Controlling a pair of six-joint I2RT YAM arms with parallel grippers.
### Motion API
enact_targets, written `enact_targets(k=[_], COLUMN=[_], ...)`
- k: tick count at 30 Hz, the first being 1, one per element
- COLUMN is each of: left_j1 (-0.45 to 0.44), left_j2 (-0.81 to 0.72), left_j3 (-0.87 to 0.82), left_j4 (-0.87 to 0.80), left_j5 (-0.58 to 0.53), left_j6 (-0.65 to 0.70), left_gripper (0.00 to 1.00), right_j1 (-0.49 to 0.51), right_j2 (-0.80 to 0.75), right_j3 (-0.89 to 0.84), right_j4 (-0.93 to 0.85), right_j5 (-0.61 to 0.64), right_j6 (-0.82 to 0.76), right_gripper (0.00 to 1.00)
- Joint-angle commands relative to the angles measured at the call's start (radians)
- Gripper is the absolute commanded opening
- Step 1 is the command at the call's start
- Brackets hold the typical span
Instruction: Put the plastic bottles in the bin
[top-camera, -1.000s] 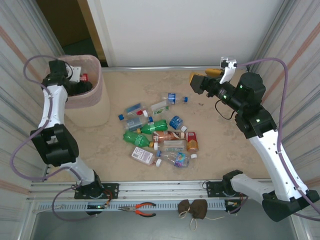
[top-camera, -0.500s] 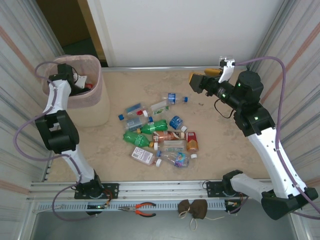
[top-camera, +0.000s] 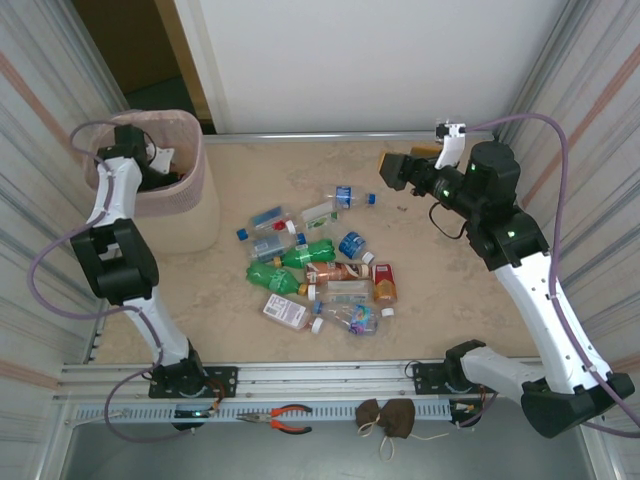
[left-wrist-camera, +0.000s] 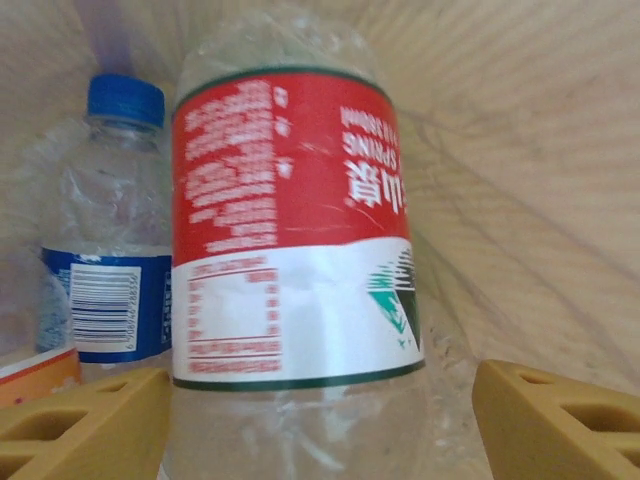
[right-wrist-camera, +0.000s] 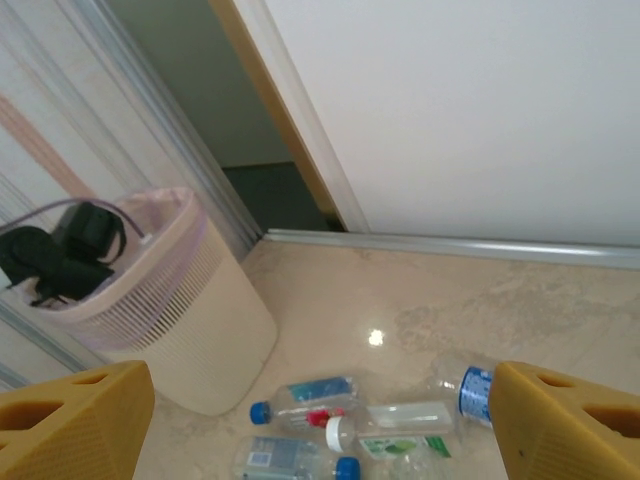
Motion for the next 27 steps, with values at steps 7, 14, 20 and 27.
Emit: enact_targets(k=[7, 14, 20, 27], left_j1=[-0.003, -0.003, -0.003, -0.004], left_j2=[-0.091, -0.133, -0.173, -0.229], left_j3=[0.118, 0.144, 0.17, 0.178], left_j4=[-0.069, -0.086, -0.092, -0.08], left_j5=[0.044, 0.065, 0.095, 0.15], left_j6=[0.0, -0.008, -0.023, -0.059], left_gripper=[0.8, 0.8, 0.8, 0.8], right_j1=[-0.006, -0.005, -0.007, -0.081], right_j2=[0.056, 0.135, 0.241, 0.397], right_j3=[0.029, 0.032, 0.028, 0.027], right_j4=[-0.194, -0.329, -0.403, -0.371], right_j5=[0.06, 0.105, 0.118, 0.094], right_j6=[-0.023, -0.058, -0.086, 0.091], right_gripper=[0.86, 0.84, 0.81, 0.78])
